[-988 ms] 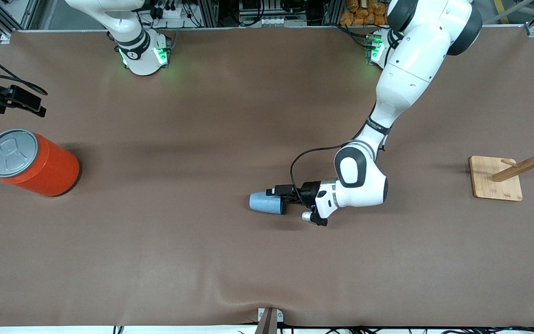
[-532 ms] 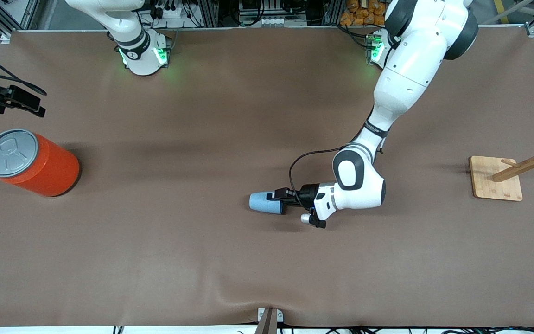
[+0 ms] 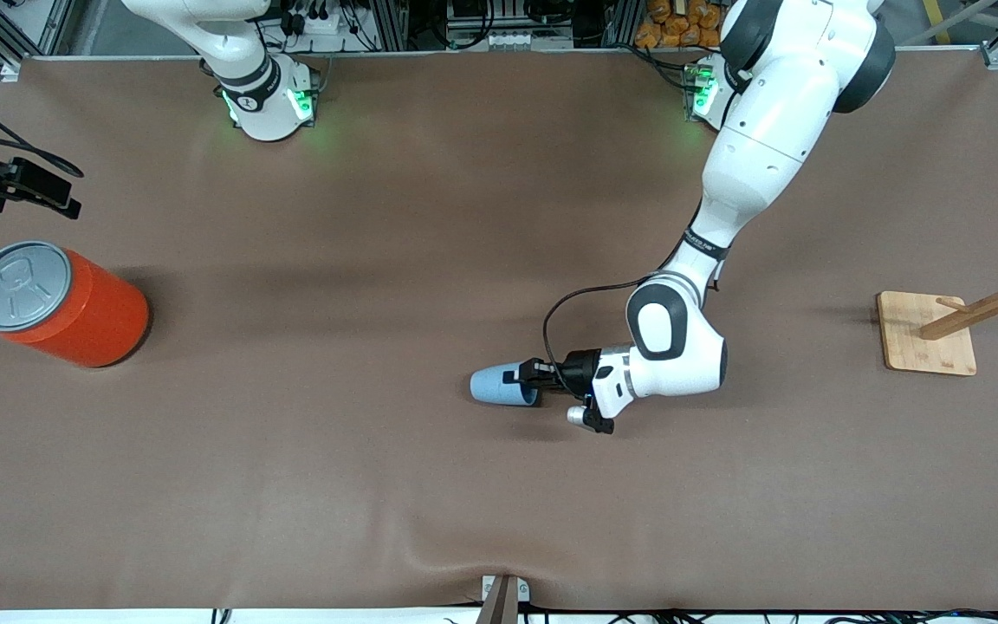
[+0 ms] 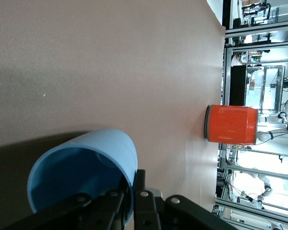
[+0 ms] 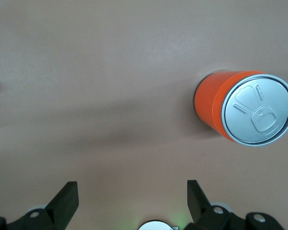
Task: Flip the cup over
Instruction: 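Lift the cup with the left gripper and carry it toward the wooden stand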
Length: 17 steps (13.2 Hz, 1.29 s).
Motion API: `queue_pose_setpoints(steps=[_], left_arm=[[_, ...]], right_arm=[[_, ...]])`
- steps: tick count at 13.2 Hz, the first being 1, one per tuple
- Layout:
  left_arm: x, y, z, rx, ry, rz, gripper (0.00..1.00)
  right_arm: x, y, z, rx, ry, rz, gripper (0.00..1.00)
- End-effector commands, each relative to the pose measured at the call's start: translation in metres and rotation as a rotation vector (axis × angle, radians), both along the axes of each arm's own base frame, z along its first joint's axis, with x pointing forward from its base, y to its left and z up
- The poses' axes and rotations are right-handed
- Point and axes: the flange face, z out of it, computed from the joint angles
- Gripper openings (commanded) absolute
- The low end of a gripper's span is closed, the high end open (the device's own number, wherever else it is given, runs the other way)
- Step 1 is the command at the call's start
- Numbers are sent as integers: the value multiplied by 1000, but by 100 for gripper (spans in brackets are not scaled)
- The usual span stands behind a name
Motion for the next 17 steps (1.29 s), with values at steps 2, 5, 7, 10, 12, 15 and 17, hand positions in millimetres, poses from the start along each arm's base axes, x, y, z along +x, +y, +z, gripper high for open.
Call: queue_pose_setpoints(steps=[2, 5, 7, 10, 12, 15, 17], left_arm=[[10, 0, 72, -44, 43, 27, 0], [11, 2, 153, 42, 60, 19, 0], [4, 15, 199, 112, 105, 57, 0], [4, 67, 239, 299, 48, 34, 0], [-1, 101, 256, 390, 12, 22, 0], [-15, 151, 257, 603, -41, -11, 0], [-20, 198, 233, 689, 0, 5, 0]], right_arm=[[-3, -4, 6, -12, 11, 31, 100], [-3, -6, 8, -11, 8, 35, 100], [-3, -6, 8, -11, 8, 35, 100], [-4, -4, 8, -11, 9, 37, 100], [-4, -6, 8, -11, 9, 35, 100], [-3, -4, 7, -11, 11, 37, 100], [-3, -4, 7, -11, 11, 37, 100]])
